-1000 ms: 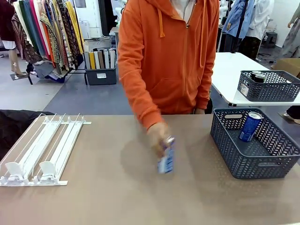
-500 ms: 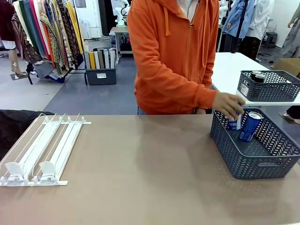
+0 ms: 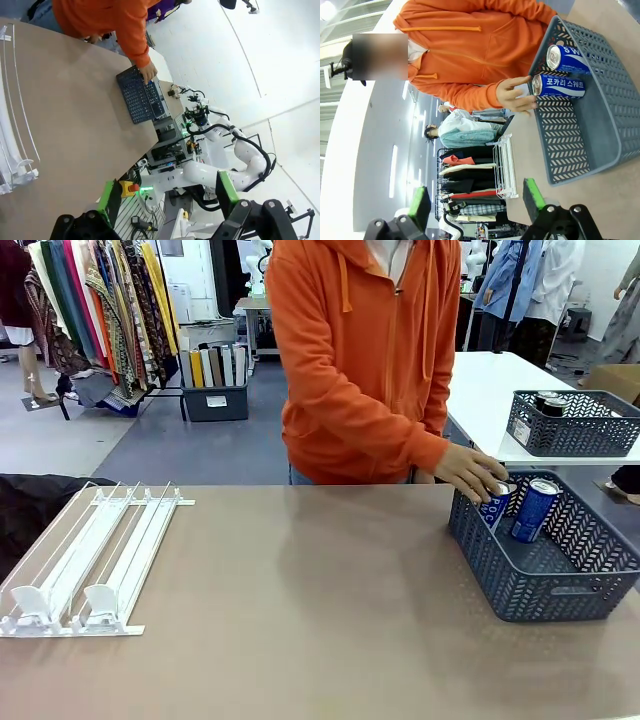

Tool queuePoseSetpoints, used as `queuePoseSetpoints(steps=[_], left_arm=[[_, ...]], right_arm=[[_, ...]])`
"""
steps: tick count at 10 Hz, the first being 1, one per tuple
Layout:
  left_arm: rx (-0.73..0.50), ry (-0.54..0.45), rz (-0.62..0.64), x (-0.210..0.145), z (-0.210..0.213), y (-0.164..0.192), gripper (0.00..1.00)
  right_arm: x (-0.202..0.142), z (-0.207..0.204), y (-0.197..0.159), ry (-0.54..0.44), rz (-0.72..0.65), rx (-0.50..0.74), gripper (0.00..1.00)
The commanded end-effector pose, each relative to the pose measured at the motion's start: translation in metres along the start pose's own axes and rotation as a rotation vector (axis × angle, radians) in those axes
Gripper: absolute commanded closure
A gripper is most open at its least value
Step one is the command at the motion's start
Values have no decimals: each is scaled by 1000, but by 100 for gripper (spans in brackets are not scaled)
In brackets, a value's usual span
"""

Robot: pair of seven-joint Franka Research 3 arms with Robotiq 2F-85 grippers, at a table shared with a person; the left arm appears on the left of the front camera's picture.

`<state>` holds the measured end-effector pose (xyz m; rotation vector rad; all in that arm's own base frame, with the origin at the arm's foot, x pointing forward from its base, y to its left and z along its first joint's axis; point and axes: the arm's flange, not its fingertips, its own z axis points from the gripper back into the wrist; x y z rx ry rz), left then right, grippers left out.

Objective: Retrieve and store the cans from the dispenser.
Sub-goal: Pick up one can from the Automatic Can Dispenser and place it in the middle of the table.

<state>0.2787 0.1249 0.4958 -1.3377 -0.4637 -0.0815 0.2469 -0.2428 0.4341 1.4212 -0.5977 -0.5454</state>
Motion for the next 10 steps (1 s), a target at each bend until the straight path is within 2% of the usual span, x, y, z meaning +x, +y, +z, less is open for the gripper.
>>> queuePoseSetpoints(steps=[1,10], left_arm=[[-22,-11,-24,1,-2,1,0],[-22,-11,-24,1,-2,1,0]], right_arm=[[2,1,3,-1,11,13,0],[2,1,3,-1,11,13,0]])
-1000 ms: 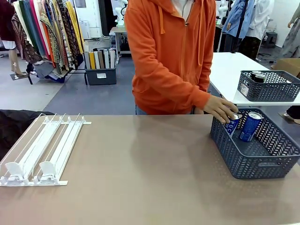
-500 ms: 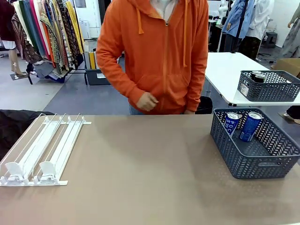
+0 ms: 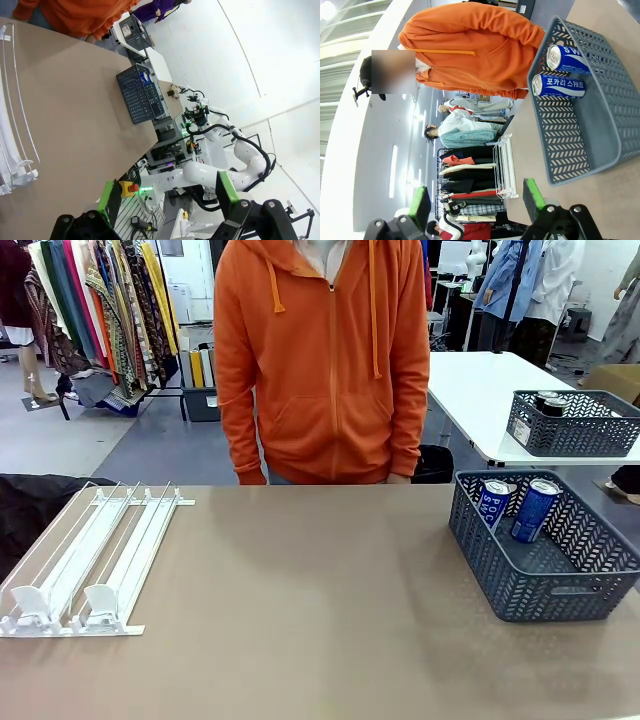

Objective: Retrieve and store the cans from the dispenser.
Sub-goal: Pick up one can from the Automatic Can Dispenser and place it in the middle of the table.

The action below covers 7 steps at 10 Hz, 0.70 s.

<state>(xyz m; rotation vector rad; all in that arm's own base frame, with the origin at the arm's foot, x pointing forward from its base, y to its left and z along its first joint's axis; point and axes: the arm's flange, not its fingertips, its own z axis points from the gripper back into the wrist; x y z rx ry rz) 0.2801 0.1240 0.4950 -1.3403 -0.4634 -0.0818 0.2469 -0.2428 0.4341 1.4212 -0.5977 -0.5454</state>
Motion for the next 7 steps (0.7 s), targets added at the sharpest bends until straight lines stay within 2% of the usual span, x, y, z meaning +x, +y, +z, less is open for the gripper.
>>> queuePoseSetpoints(steps=[1,7], left_arm=[[-20,-11,-25,0,-1,0,0],[-20,-11,-25,0,-1,0,0]], right_arm=[[2,1,3,-1,11,13,0],[2,1,3,-1,11,13,0]])
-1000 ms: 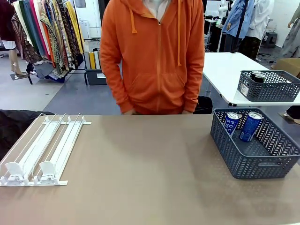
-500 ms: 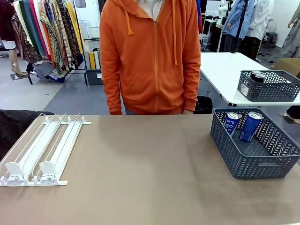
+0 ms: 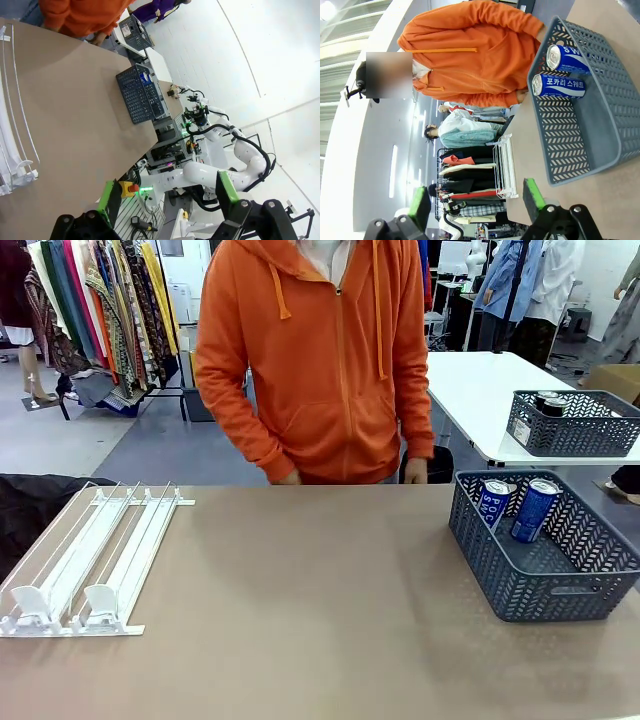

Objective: Retrieve and store the cans from the dispenser.
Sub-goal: Pick up one can from the Automatic Can Dispenser and place it in the middle of the table.

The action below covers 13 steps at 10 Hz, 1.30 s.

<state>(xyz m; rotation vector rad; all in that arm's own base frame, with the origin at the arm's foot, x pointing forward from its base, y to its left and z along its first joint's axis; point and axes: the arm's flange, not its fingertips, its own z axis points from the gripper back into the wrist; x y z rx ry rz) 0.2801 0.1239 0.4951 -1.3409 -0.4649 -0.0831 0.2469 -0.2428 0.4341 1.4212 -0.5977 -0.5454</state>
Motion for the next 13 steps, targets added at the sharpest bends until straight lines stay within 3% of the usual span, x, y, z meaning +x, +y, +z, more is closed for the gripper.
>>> queuePoseSetpoints(steps=[1,13], left_arm=[[-19,-11,-23,0,-1,0,0],[-19,-11,-23,0,-1,0,0]], right_arm=[[2,1,3,-1,11,13,0],[2,1,3,-1,11,13,0]])
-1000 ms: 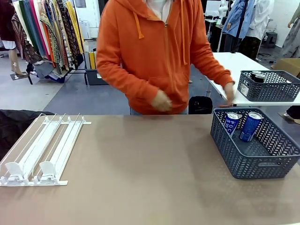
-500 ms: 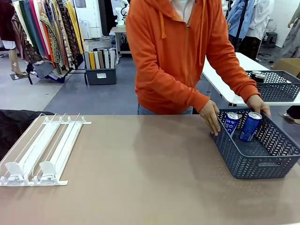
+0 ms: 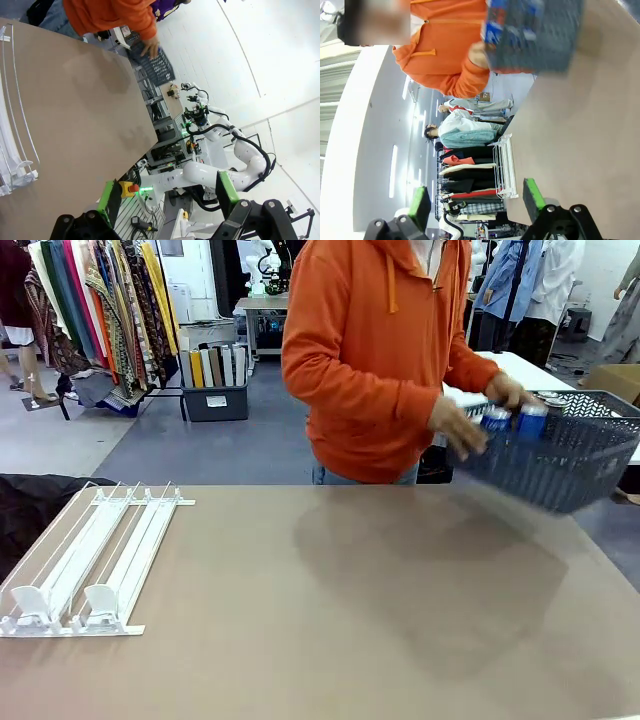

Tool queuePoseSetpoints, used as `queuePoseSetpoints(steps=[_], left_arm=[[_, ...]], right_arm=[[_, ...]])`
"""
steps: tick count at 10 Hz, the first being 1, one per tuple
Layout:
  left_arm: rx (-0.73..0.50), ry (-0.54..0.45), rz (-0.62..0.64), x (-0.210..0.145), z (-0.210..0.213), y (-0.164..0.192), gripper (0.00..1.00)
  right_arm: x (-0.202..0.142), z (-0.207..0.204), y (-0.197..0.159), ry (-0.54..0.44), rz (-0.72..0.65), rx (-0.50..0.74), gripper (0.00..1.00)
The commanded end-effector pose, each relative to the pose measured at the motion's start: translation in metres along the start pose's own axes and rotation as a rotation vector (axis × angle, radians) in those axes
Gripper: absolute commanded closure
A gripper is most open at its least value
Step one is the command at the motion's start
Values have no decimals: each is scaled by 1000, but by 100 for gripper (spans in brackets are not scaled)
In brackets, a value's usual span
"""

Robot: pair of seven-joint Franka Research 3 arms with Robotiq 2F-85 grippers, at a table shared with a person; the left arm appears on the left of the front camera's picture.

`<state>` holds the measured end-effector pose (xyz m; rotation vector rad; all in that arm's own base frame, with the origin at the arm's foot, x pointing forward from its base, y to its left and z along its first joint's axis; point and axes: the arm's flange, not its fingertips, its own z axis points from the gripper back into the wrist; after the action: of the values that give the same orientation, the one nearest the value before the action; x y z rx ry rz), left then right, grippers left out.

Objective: Retrieve and store the cans from the dispenser.
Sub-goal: Pick up one can from the Automatic Can Dispenser and place it in the middle of the table.

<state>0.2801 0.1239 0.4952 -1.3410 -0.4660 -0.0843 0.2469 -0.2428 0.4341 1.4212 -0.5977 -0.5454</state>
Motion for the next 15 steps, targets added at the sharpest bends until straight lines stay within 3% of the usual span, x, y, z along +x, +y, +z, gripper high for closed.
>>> queuePoseSetpoints(steps=[1,15], left_arm=[[-19,-11,-22,0,-1,0,0],[-19,-11,-22,0,-1,0,0]], right_arm=[[2,1,3,-1,11,13,0],[2,1,3,-1,11,13,0]])
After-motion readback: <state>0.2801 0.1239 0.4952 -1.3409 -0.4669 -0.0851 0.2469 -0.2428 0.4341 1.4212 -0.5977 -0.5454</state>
